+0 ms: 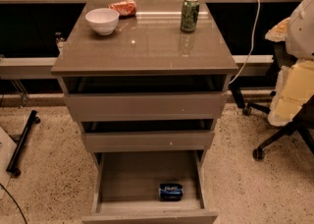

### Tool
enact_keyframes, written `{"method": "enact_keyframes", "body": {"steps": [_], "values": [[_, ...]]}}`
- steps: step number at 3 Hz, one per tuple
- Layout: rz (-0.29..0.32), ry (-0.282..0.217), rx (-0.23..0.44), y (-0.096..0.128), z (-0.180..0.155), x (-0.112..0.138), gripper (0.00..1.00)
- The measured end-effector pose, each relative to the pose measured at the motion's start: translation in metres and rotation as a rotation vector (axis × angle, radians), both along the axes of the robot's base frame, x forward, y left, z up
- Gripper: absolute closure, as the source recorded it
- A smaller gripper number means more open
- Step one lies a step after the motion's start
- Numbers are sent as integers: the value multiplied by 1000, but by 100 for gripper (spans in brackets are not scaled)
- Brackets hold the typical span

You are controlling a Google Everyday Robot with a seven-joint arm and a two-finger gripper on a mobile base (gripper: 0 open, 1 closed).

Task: Pick pepsi can from bottom drawer and place on counter

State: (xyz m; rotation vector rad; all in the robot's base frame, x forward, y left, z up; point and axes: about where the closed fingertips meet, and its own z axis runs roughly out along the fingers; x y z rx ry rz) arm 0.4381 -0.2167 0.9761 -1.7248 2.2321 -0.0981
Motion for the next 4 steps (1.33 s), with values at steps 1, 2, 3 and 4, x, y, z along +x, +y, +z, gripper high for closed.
{"method": "enact_keyframes", "body": {"steps": [1,2,3,4], "values": [[0,0,0,0,0,0,0],[-10,-9,43,7,-9,-1,0],[21,-20,167,32,-36,-4,0],[49,-41,256,51,-55,-2,0]]}}
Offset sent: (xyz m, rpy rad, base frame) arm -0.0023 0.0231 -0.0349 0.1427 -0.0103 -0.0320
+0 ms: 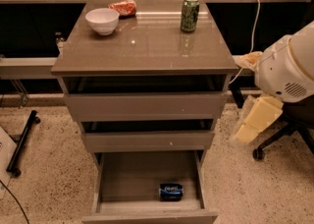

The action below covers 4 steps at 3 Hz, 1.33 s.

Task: Pick pepsi can from bottom drawer and place on counter

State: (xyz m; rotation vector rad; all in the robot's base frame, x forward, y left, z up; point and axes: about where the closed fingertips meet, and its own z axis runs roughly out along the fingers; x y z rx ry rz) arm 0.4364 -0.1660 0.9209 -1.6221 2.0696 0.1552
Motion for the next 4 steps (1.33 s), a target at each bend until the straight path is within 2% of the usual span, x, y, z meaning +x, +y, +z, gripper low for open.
{"method": "enact_keyframes", "body": {"steps": [2,4], "values": [[32,-20,179,34,-59,15,0],[46,-18,202,41,-68,17,0]]}}
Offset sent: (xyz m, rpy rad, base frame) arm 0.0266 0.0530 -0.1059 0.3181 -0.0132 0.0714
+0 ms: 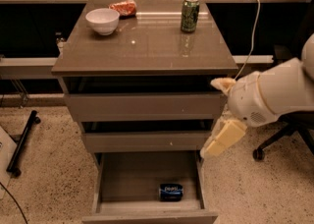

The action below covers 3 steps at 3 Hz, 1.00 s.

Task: Pick pepsi can from bottom drawer and place on counter

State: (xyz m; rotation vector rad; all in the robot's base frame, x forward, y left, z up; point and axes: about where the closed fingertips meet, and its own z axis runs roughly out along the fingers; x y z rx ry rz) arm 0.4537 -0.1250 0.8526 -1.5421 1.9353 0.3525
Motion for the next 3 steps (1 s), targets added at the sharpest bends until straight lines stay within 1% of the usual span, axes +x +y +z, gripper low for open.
{"method": "enact_keyframes", "body": {"steps": [1,2,3], "values": [[37,33,58,17,-39,4,0],[82,89,117,35,-85,11,0],[106,117,155,43,-143,20,0]]}}
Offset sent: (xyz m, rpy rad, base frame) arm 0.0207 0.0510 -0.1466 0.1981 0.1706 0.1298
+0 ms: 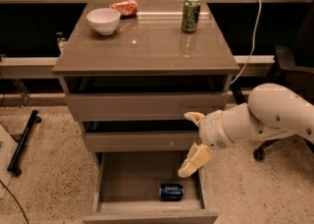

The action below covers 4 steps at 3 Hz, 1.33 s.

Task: Pick pepsi can from bottom drawer and place on counter

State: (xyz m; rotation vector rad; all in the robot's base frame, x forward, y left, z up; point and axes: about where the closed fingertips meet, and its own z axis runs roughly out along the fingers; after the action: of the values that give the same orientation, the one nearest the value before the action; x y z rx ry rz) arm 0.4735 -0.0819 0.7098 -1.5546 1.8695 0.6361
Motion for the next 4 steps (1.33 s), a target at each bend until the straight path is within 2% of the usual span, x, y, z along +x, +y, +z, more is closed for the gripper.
{"method": "enact_keyframes", "body": {"steps": [2,3,4], "values": [[-20,85,121,-1,-72,22,0],[-20,103,131,1,-82,21,0],[-57,132,114,4,-97,26,0]]}}
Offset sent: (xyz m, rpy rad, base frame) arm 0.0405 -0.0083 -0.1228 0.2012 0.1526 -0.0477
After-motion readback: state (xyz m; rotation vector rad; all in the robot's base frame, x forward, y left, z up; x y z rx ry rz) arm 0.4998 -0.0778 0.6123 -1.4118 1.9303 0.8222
